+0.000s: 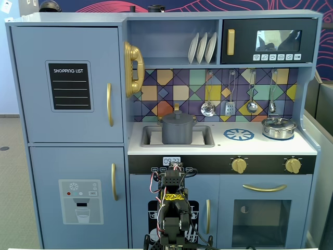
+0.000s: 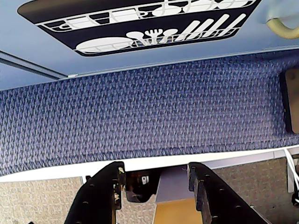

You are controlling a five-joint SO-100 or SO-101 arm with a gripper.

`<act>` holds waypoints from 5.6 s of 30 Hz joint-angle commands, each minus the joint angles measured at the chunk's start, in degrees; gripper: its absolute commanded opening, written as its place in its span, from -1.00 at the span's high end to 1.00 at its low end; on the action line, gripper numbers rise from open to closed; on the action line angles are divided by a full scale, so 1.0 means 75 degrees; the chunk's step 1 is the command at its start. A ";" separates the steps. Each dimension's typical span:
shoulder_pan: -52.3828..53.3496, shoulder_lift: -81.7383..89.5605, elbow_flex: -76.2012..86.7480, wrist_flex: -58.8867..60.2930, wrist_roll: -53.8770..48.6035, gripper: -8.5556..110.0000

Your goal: Take off the lid from the gray recipient and place it on the counter

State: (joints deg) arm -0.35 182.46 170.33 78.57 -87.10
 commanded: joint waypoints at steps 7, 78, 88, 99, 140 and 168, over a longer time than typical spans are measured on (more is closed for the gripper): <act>0.0645 -0.0047 0.0223 0.1219 -0.0141 0.86; 0.0281 -0.8578 -0.8578 -1.0266 -0.0773 0.86; 0.0387 -0.8555 -0.9715 -0.9938 -0.0949 0.86; 0.2309 -0.7945 -1.0266 -0.9211 -0.0926 0.86; 0.4711 -1.0594 -0.7207 -1.3254 -0.0773 0.52; 0.1395 -0.1477 -0.4066 -0.2578 -0.0480 0.86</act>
State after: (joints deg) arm 14.50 162.95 134.47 53.35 -92.72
